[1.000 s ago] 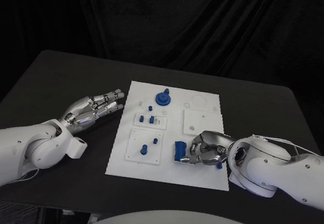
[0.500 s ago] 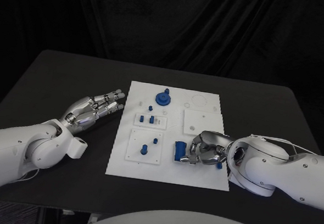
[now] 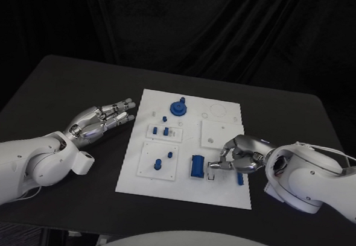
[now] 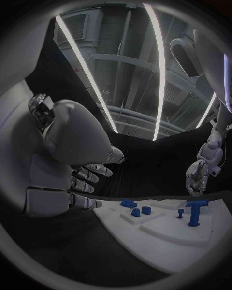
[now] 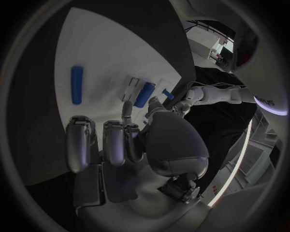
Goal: Assemble the parts on the task board
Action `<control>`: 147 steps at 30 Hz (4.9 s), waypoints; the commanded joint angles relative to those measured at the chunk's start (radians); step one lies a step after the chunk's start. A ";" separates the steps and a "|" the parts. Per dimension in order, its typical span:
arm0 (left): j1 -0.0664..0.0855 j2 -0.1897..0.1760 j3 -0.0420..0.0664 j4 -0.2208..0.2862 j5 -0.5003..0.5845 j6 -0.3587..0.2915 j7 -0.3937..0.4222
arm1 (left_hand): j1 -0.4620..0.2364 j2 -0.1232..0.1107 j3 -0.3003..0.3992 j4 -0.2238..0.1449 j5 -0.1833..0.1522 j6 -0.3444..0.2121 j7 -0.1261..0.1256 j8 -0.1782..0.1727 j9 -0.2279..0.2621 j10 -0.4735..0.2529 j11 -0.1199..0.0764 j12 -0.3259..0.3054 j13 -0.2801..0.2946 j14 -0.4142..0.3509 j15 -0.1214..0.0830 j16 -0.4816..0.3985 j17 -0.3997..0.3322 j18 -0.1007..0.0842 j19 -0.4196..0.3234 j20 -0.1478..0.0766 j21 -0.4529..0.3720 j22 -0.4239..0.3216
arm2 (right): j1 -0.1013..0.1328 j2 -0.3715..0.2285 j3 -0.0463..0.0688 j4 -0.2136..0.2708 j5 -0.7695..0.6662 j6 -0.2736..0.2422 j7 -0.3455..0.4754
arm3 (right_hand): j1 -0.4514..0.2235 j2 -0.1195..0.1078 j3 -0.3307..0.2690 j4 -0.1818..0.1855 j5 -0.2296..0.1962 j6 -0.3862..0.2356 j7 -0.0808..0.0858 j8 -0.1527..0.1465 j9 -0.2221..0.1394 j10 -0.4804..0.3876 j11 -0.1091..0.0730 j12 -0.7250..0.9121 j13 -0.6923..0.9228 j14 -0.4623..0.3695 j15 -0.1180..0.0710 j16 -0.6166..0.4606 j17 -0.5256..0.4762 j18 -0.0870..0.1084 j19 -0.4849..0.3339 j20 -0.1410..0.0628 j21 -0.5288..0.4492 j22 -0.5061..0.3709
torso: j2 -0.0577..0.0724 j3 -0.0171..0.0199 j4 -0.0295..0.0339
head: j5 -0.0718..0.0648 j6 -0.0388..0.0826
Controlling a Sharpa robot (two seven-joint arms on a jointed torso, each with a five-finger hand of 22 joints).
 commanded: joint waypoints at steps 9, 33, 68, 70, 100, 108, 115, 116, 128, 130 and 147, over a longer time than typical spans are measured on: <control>-0.002 0.005 0.001 0.001 0.005 -0.012 0.059 | 0.002 0.000 0.008 -0.003 0.008 0.011 0.006 0.003 0.002 0.009 0.010 0.009 0.002 -0.001 -0.012 -0.001 -0.001 0.012 0.002 0.005 0.007 -0.001 | 0.045 -0.080 -0.002 0.001 -0.064 0.022 -0.096 | -0.010 0.055 0.004 0.022 0.193 0.067 0.003 -0.091 -0.130 0.106 0.008 0.003 0.263 0.067 0.008 0.006 0.047 0.003 0.049 0.010 0.004 0.218 | -0.002 -0.0018 -0.0010 | -0.008 0.000; -0.003 0.008 0.001 -0.006 0.005 -0.007 0.057 | 0.001 0.000 0.008 -0.003 0.009 0.009 0.006 0.003 0.001 0.011 0.010 0.011 0.002 -0.002 -0.015 -0.001 -0.001 0.012 0.000 0.003 0.006 -0.003 | -0.026 -0.071 -0.003 -0.027 -0.247 0.135 -0.188 | 0.038 0.028 0.025 0.006 0.276 0.092 0.002 -0.108 -0.159 0.106 0.007 0.003 0.263 0.067 0.007 0.006 0.046 0.003 0.050 0.010 0.006 0.219 | 0.001 0.0010 -0.0013 | -0.012 0.000; -0.009 0.012 0.001 -0.010 0.005 0.008 0.042 | 0.002 0.003 0.012 -0.003 0.009 0.005 0.008 0.002 0.000 0.010 0.014 0.012 0.002 0.000 -0.006 0.000 -0.001 0.012 0.002 0.004 0.007 -0.001 | -0.070 -0.023 -0.003 -0.059 -0.249 0.173 -0.174 | 0.126 0.010 0.087 -0.066 0.409 0.118 0.009 -0.195 -0.248 0.106 0.013 0.003 0.263 0.064 0.013 0.001 0.035 0.002 0.050 0.015 0.006 0.219 | -0.001 0.0004 0.0003 | -0.010 0.000; -0.009 0.013 0.001 -0.011 0.005 0.009 0.041 | 0.002 0.004 0.013 -0.003 0.009 0.003 0.008 0.001 0.000 0.010 0.015 0.012 0.002 0.000 -0.005 0.000 0.000 0.012 0.002 0.005 0.008 -0.001 | -0.070 -0.021 -0.003 -0.059 -0.249 0.165 -0.170 | 0.131 0.010 0.095 -0.074 0.413 0.132 0.006 -0.194 -0.251 0.106 0.010 0.003 0.263 0.064 0.011 0.002 0.035 0.002 0.051 0.014 0.008 0.219 | -0.001 0.0006 0.0004 | -0.009 0.000; -0.014 0.017 0.001 -0.012 0.005 0.010 0.038 | 0.006 0.006 0.018 -0.007 0.010 0.002 0.009 0.001 0.000 0.009 0.016 0.012 0.002 0.000 -0.002 0.000 0.000 0.011 0.003 0.007 0.008 0.000 | -0.031 -0.024 0.000 -0.004 0.186 -0.153 -0.074 | 0.154 0.006 0.178 -0.138 0.455 0.196 -0.018 -0.188 -0.255 0.106 -0.013 0.003 0.263 0.058 -0.009 -0.015 -0.008 0.008 0.039 -0.005 -0.015 0.211 | 0.000 0.0002 -0.0006 | 0.006 0.000; -0.014 0.021 0.001 -0.015 0.005 0.012 0.038 | 0.006 0.006 0.018 -0.007 0.010 0.002 0.009 0.001 0.000 0.009 0.016 0.012 0.002 0.000 -0.002 0.000 0.000 0.011 0.003 0.007 0.008 0.000 | -0.024 0.017 0.000 -0.027 0.321 -0.149 -0.060 | 0.130 0.012 0.191 -0.131 0.449 0.190 -0.014 -0.199 -0.262 0.106 -0.009 0.003 0.263 0.056 -0.007 -0.019 -0.017 0.014 0.028 -0.004 -0.040 0.203 | 0.000 -0.0015 0.0020 | 0.007 0.000; -0.014 0.024 0.001 -0.018 0.005 0.014 0.038 | 0.007 0.006 0.020 -0.008 0.011 0.002 0.009 0.001 0.000 0.009 0.016 0.013 0.002 0.000 -0.001 0.000 0.000 0.011 0.003 0.007 0.008 -0.001 | -0.023 0.042 -0.001 -0.047 0.365 -0.137 -0.055 | 0.114 0.014 0.196 -0.125 0.437 0.189 -0.012 -0.202 -0.263 0.106 -0.007 0.003 0.263 0.055 -0.005 -0.022 -0.025 0.016 0.023 -0.003 -0.050 0.199 | 0.001 -0.0013 0.0031 | 0.005 0.000; -0.014 0.024 0.001 -0.018 0.005 0.014 0.038 | 0.007 0.006 0.020 -0.008 0.011 0.002 0.009 0.001 0.000 0.009 0.016 0.013 0.002 0.000 -0.001 0.000 0.000 0.011 0.003 0.007 0.008 -0.001 | -0.023 0.047 -0.001 -0.051 0.370 -0.133 -0.055 | 0.111 0.015 0.197 -0.124 0.435 0.191 -0.012 -0.202 -0.263 0.106 -0.007 0.003 0.263 0.055 -0.005 -0.022 -0.026 0.016 0.023 -0.002 -0.051 0.199 | 0.001 -0.0010 0.0026 | 0.007 0.000; -0.014 0.024 0.001 -0.017 0.005 0.016 0.037 | 0.007 0.006 0.020 -0.008 0.011 0.002 0.009 0.001 0.000 0.009 0.016 0.013 0.002 0.000 -0.001 0.000 0.000 0.011 0.003 0.007 0.008 -0.001 | -0.027 0.080 -0.001 -0.084 0.384 -0.084 -0.062 | 0.079 0.019 0.203 -0.111 0.375 0.190 -0.010 -0.207 -0.265 0.106 -0.006 0.003 0.263 0.055 -0.004 -0.024 -0.030 0.018 0.020 -0.001 -0.058 0.197 | -0.001 -0.0011 -0.0003 | 0.020 0.000; -0.014 0.024 0.001 -0.017 0.005 0.016 0.037 | 0.007 0.006 0.020 -0.008 0.011 0.002 0.009 0.001 0.000 0.009 0.016 0.013 0.002 0.000 -0.001 0.000 0.000 0.011 0.003 0.007 0.008 -0.001 | -0.028 0.082 -0.001 -0.085 0.385 -0.078 -0.065 | 0.075 0.019 0.203 -0.110 0.368 0.191 -0.010 -0.207 -0.265 0.106 -0.005 0.003 0.263 0.055 -0.004 -0.024 -0.030 0.018 0.020 0.000 -0.060 0.197 | -0.001 -0.0013 -0.0002 | 0.020 0.000; -0.016 0.026 0.001 -0.020 0.005 0.018 0.036 | 0.008 0.007 0.022 -0.010 0.010 0.001 0.009 0.001 0.000 0.009 0.017 0.013 0.002 0.001 0.000 0.000 0.000 0.011 0.004 0.008 0.008 -0.001 | -0.031 0.093 -0.002 -0.091 0.385 -0.045 -0.087 | 0.047 0.018 0.197 -0.096 0.321 0.198 -0.011 -0.204 -0.262 0.106 -0.006 0.003 0.263 0.057 -0.004 -0.021 -0.022 0.020 0.016 0.000 -0.070 0.194 | 0.000 -0.0001 0.0002 | 0.020 0.000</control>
